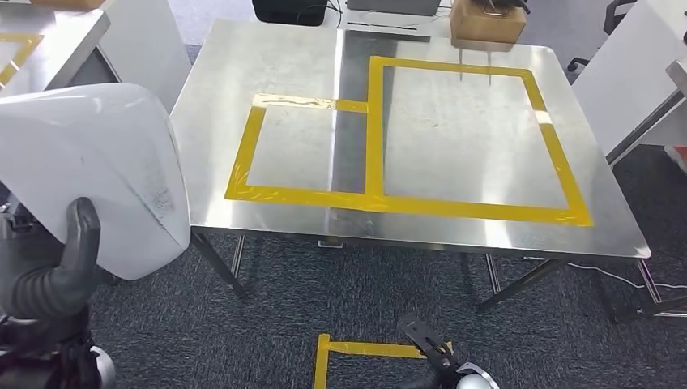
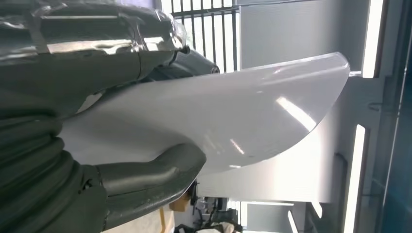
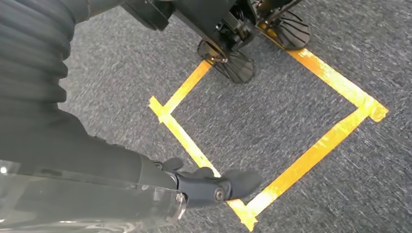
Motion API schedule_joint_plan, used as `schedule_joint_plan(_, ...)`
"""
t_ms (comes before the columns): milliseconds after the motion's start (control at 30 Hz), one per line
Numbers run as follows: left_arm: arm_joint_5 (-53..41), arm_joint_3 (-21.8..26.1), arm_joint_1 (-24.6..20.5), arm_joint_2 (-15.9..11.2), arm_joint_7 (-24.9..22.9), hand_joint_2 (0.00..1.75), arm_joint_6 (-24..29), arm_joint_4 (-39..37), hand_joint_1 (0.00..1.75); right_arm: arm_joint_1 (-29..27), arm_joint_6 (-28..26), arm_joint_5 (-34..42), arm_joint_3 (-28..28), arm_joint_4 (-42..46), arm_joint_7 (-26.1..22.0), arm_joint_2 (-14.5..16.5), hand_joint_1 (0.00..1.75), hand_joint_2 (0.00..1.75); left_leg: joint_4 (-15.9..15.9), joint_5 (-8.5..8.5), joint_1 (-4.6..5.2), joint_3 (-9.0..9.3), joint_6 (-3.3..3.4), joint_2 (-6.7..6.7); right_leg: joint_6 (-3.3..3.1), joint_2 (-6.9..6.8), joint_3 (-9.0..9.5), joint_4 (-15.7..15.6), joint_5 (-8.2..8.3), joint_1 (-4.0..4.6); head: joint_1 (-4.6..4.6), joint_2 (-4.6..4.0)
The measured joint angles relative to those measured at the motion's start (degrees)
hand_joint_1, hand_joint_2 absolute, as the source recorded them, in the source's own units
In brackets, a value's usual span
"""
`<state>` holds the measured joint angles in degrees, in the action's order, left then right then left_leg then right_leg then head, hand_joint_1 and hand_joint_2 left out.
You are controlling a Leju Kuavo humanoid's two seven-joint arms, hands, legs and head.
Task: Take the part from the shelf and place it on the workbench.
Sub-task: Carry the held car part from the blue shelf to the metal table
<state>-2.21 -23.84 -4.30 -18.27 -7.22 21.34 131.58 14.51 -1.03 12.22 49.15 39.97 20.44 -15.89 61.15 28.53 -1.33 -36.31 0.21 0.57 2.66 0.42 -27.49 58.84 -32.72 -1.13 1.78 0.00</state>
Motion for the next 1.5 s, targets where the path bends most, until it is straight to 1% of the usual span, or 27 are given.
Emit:
schedule_joint_plan(67, 0.0, 0.0, 0.0, 0.0, 0.1, 1.75, 0.0, 0.0, 1.75, 0.2, 0.0, 0.0, 0.0, 0.0, 0.0, 0.0, 0.00, 1.75, -0.2, 0.64, 0.11, 1.01, 0.62, 0.10, 0.26, -0.12, -3.33, 5.8, -1.19, 0.02, 0.36, 0.00)
schedule_joint_plan(133, 0.0, 0.0, 0.0, 0.0, 0.1, 1.75, 0.0, 0.0, 1.75, 0.2, 0.0, 0.0, 0.0, 0.0, 0.0, 0.0, 0.00, 1.75, -0.3, 1.47, 0.49, 1.98, 1.01, 0.24, 0.18, -0.15, -8.42, 12.9, -3.67, 0.18, 0.59, 0.00)
schedule_joint_plan(200, 0.0, 0.0, 0.0, 0.0, 0.1, 1.75, 0.0, 0.0, 1.75, 0.0, 0.0, 0.0, 0.0, -0.1, 0.0, 0.1, 0.00, 1.75, -0.3, 2.50, 1.07, 3.33, 1.25, 0.24, -0.52, -0.15, -11.71, 15.3, -3.92, 0.60, 0.71, 0.00)
schedule_joint_plan(233, 0.0, 0.0, 0.0, 0.0, 0.1, 1.75, 0.0, 0.0, 1.75, -0.1, 0.0, 0.0, 0.0, -0.1, 0.0, 0.1, 0.00, 1.75, -0.4, 3.07, 1.43, 4.19, 1.34, 0.23, -1.20, -0.13, -12.10, 13.9, -2.20, 0.98, 0.77, 0.00)
schedule_joint_plan(267, 0.0, 0.0, 0.0, 0.0, 0.1, 1.75, 0.0, 0.0, 1.75, -0.2, 0.0, 0.0, 0.0, -0.1, 0.0, 0.1, 0.00, 1.75, -0.5, 3.63, 1.76, 5.11, 1.42, 0.22, -2.15, -0.09, -11.76, 10.9, 0.72, 1.52, 0.82, 0.00)
schedule_joint_plan(333, 0.0, 0.0, 0.0, 0.0, 0.1, 1.75, 0.0, -0.1, 1.75, -0.3, 0.0, 0.0, 0.0, -0.1, 0.0, -0.1, 0.00, 1.75, -1.0, 4.47, 2.12, 6.65, 1.49, 0.16, -4.39, 0.09, -10.66, 5.2, 5.40, 2.70, 0.58, 0.00)
schedule_joint_plan(400, 0.0, 0.0, 0.0, 0.0, 0.1, 1.75, 0.0, -0.1, 1.75, -0.3, 0.0, 0.0, 0.0, -0.2, 0.0, -0.5, 0.00, 1.75, -1.5, 4.71, 1.91, 7.46, 1.24, 0.05, -6.22, 0.28, -9.50, 2.0, 6.38, 3.50, 0.44, 0.00)
schedule_joint_plan(467, 0.0, 0.0, 0.0, 0.1, 0.1, 1.75, 0.0, -0.2, 1.75, -0.3, 0.0, 0.0, 0.0, -0.2, 0.0, -0.7, 0.00, 1.75, -1.5, 4.36, 1.73, 8.19, 0.63, 0.00, -7.05, 0.25, -7.44, -0.8, 6.50, 3.53, 0.86, 0.00)
schedule_joint_plan(533, 0.0, 0.0, -0.1, 0.1, 0.2, 1.75, 0.0, -0.2, 1.75, -0.2, 0.0, 0.0, 0.0, -0.3, 0.0, -0.8, 0.00, 1.75, -0.1, 4.84, 1.73, 8.31, 0.06, -0.45, -6.93, 0.06, -5.13, -2.9, 6.88, 2.98, 1.10, 0.00)
schedule_joint_plan(567, 0.0, 0.0, -0.1, 0.1, 0.2, 1.75, 0.0, -0.2, 1.75, -0.1, 0.0, 0.0, 0.0, -0.2, 0.0, -0.8, 0.00, 1.75, 1.7, 5.94, 1.62, 7.31, -0.28, -0.73, -6.59, 0.01, -4.27, -3.5, 6.91, 2.64, 1.07, 0.00)
schedule_joint_plan(667, 0.0, 0.0, -0.1, 0.1, 0.2, 1.75, -0.1, -0.2, 1.75, 0.0, 0.0, 0.0, 0.0, -0.2, 0.0, -0.6, 0.00, 1.75, 9.3, 9.05, 0.67, 1.14, -1.78, -1.04, -5.28, -0.01, -3.19, -3.7, 5.85, 1.74, 0.80, 0.00)
schedule_joint_plan(700, 0.0, 0.0, -0.1, 0.1, 0.1, 1.75, -0.1, -0.2, 1.75, -0.1, 0.0, 0.0, 0.0, -0.2, 0.0, -0.4, 0.00, 1.75, 10.0, 8.46, 0.25, -0.33, -2.30, -0.93, -4.70, -0.02, -2.79, -3.5, 5.31, 1.33, 0.77, 0.00)
schedule_joint_plan(733, 0.0, 0.0, -0.1, 0.1, 0.1, 1.75, -0.1, -0.2, 1.75, -0.2, 0.0, 0.0, 0.0, -0.2, 0.0, -0.3, 0.00, 1.75, 8.8, 6.52, -0.18, -0.83, -2.89, -0.76, -4.10, 0.00, -2.31, -3.2, 4.67, 0.83, 0.75, 0.00)
schedule_joint_plan(800, 0.1, 0.0, 0.0, 0.1, 0.1, 1.75, -0.1, -0.3, 1.75, -0.3, 0.0, 0.0, 0.0, -0.2, 0.0, -0.2, 0.00, 1.75, 3.6, 1.52, -0.85, 0.11, -4.29, -0.40, -2.73, 0.10, -1.43, -2.3, 3.06, -0.11, 0.57, 0.00)
schedule_joint_plan(833, 0.1, 0.0, -0.1, 0.1, 0.1, 1.75, -0.1, -0.3, 1.75, -0.2, 0.0, 0.0, 0.0, -0.3, 0.0, -0.2, 0.00, 1.75, 1.4, 0.66, -0.96, 0.55, -4.57, -0.17, -2.04, 0.14, -1.25, -1.6, 2.34, -0.40, 0.21, 0.00)
schedule_joint_plan(867, 0.1, 0.0, 0.0, 0.1, 0.1, 1.75, -0.1, -0.4, 1.75, -0.1, 0.0, 0.0, 0.0, -0.3, 0.0, -0.2, 0.00, 1.75, 0.5, 0.49, -0.94, 0.70, -4.16, 0.01, -1.47, 0.20, -1.39, -1.0, 1.76, -0.46, -0.08, 0.00)
schedule_joint_plan(967, 0.2, 0.0, 0.3, 0.1, 0.1, 1.75, 0.0, -0.5, 1.75, -0.1, 0.0, 0.0, 0.0, -0.3, 0.0, -0.2, 0.00, 1.75, 0.9, 1.56, -0.78, 0.58, -1.43, 0.11, -0.58, 0.08, -1.68, -0.4, 0.94, -0.37, 0.37, 0.00)
schedule_joint_plan(1033, 0.2, 0.0, 0.2, 0.1, 0.2, 1.75, -0.1, -0.4, 1.75, -0.1, 0.0, 0.1, 0.0, -0.2, 0.0, -0.1, 0.00, 1.75, 0.8, 1.89, -0.76, 1.39, -0.69, 0.08, -0.28, -0.11, -2.47, 1.7, 0.61, -0.45, 0.89, 0.00)
schedule_joint_plan(1067, 0.2, 0.0, 0.1, 0.0, 0.2, 1.75, -0.1, -0.3, 1.75, 0.0, 0.0, 0.1, 0.0, -0.2, 0.0, -0.1, 0.00, 1.75, 0.6, 2.09, -0.70, 1.95, -0.44, 0.15, -0.17, -0.19, -3.95, 4.3, 0.07, -0.46, 1.03, 0.00)
schedule_joint_plan(1167, 0.2, 0.0, 0.1, 0.0, 0.2, 1.75, -0.1, -0.3, 1.75, 0.0, 0.0, 0.1, 0.0, -0.2, 0.0, 0.0, 0.00, 1.75, 0.2, 3.05, -0.20, 3.32, 0.12, 0.37, -0.28, -0.26, -11.17, 14.9, -2.93, -0.26, 1.28, 0.00)
schedule_joint_plan(1200, 0.2, 0.0, 0.1, 0.0, 0.2, 1.75, -0.1, -0.3, 1.75, -0.1, 0.0, 0.1, 0.0, -0.2, 0.0, 0.0, 0.00, 1.75, 0.1, 3.45, 0.04, 3.85, 0.27, 0.35, -0.58, -0.26, -12.84, 16.4, -2.85, -0.10, 1.34, 0.00)
schedule_joint_plan(1267, 0.2, 0.0, 0.1, 0.0, 0.2, 1.75, -0.1, -0.3, 1.75, -0.3, 0.0, 0.1, 0.0, -0.2, 0.0, 0.1, 0.00, 1.75, 0.1, 4.23, 0.67, 5.15, 0.50, 0.26, -1.92, -0.21, -13.25, 13.5, 0.85, 0.60, 1.46, 0.00)
schedule_joint_plan(1333, 0.2, 0.0, 0.0, 0.0, 0.2, 1.75, -0.1, -0.3, 1.75, -0.3, 0.0, 0.1, 0.0, -0.2, 0.0, 0.1, 0.00, 1.75, -0.1, 4.97, 1.35, 6.14, 0.86, 0.06, -3.20, -0.09, -11.35, 6.7, 5.80, 1.36, 1.43, 0.00)
schedule_joint_plan(1367, 0.2, 0.0, 0.0, 0.0, 0.2, 1.75, -0.1, -0.3, 1.75, -0.4, 0.0, 0.1, 0.0, -0.3, 0.0, 0.0, 0.00, 1.75, -0.1, 5.26, 1.66, 6.35, 1.05, -0.10, -2.96, -0.07, -10.39, 4.1, 6.83, 1.51, 1.36, 0.00)
schedule_joint_plan(1400, 0.2, -0.1, 0.0, 0.1, 0.2, 1.75, -0.1, -0.3, 1.75, -0.4, -0.1, 0.0, 0.0, -0.3, 0.0, 0.0, 0.00, 1.75, -0.2, 5.44, 1.88, 6.38, 1.22, -0.27, -2.26, -0.07, -9.82, 2.5, 7.16, 1.50, 1.20, 0.00)
schedule_joint_plan(1467, 0.1, 0.0, 0.0, 0.1, 0.2, 1.75, 0.0, -0.3, 1.75, -0.5, -0.2, -0.2, 0.0, -0.3, 0.0, 0.0, 0.00, 1.75, -0.4, 5.52, 2.02, 6.38, 1.29, -0.50, -1.38, -0.16, -9.33, 1.7, 6.63, 1.42, 1.03, 0.00)
schedule_joint_plan(1500, 0.1, 0.0, 0.0, 0.1, 0.3, 1.75, 0.0, -0.3, 1.75, -0.4, -0.3, -0.2, 0.0, -0.4, 0.1, 0.0, 0.00, 1.75, -0.6, 5.50, 1.99, 6.44, 1.28, -0.54, -1.50, -0.19, -9.31, 1.6, 6.74, 1.43, 0.95, 0.00)
